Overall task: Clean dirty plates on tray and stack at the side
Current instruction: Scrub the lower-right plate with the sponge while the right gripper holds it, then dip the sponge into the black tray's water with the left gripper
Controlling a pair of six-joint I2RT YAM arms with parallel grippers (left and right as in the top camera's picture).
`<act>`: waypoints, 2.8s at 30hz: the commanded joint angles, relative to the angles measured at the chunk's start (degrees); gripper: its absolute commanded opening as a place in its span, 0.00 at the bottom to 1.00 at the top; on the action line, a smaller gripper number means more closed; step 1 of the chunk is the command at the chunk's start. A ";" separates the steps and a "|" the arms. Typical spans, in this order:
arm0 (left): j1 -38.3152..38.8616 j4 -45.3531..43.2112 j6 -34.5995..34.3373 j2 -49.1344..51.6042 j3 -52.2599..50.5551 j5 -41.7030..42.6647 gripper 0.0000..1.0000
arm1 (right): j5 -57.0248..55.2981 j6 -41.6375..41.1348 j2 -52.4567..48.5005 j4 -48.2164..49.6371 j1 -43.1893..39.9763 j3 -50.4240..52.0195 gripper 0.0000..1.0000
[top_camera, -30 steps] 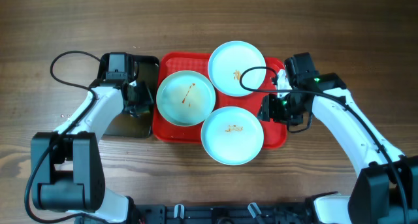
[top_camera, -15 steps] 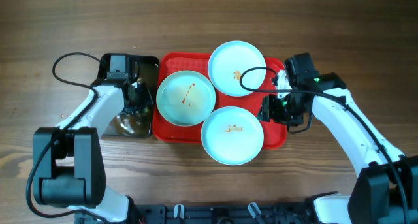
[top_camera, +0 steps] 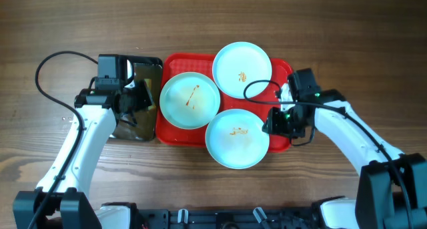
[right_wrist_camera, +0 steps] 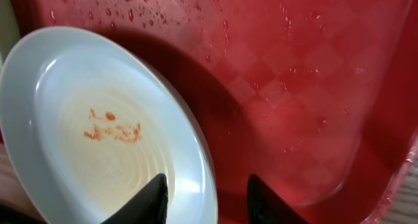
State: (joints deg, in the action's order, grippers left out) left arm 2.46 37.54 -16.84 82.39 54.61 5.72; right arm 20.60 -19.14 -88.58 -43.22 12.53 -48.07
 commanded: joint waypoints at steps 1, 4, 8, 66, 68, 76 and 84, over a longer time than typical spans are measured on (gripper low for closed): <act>-0.07 0.55 0.09 -0.83 0.55 0.90 0.04 | 1.27 -3.19 -0.59 2.51 1.29 3.30 0.34; -0.07 0.70 0.07 -0.83 0.55 1.03 0.04 | 1.25 -5.35 -0.59 5.84 3.43 5.92 0.29; -0.07 0.66 0.07 -0.83 0.55 7.13 0.04 | 1.07 -8.68 -0.59 9.07 5.46 6.69 0.08; -2.36 -2.14 13.66 9.97 0.52 -2.89 0.04 | 0.81 -16.90 -0.59 13.70 6.64 6.69 0.04; -2.36 -2.60 13.64 13.66 0.52 -2.86 0.04 | 0.81 -16.85 -0.59 13.60 6.64 6.69 0.04; -2.36 -7.34 13.64 14.47 0.55 -5.40 1.00 | 0.83 -16.81 -0.59 13.57 6.64 6.69 0.04; -2.36 -9.11 13.60 18.91 0.52 -2.58 1.00 | 0.83 -16.81 -0.59 13.57 6.64 6.69 0.04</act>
State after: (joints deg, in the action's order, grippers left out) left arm 0.14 28.53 -3.66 97.82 55.22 1.41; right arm 22.41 -35.77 -88.73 -29.34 19.31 -41.58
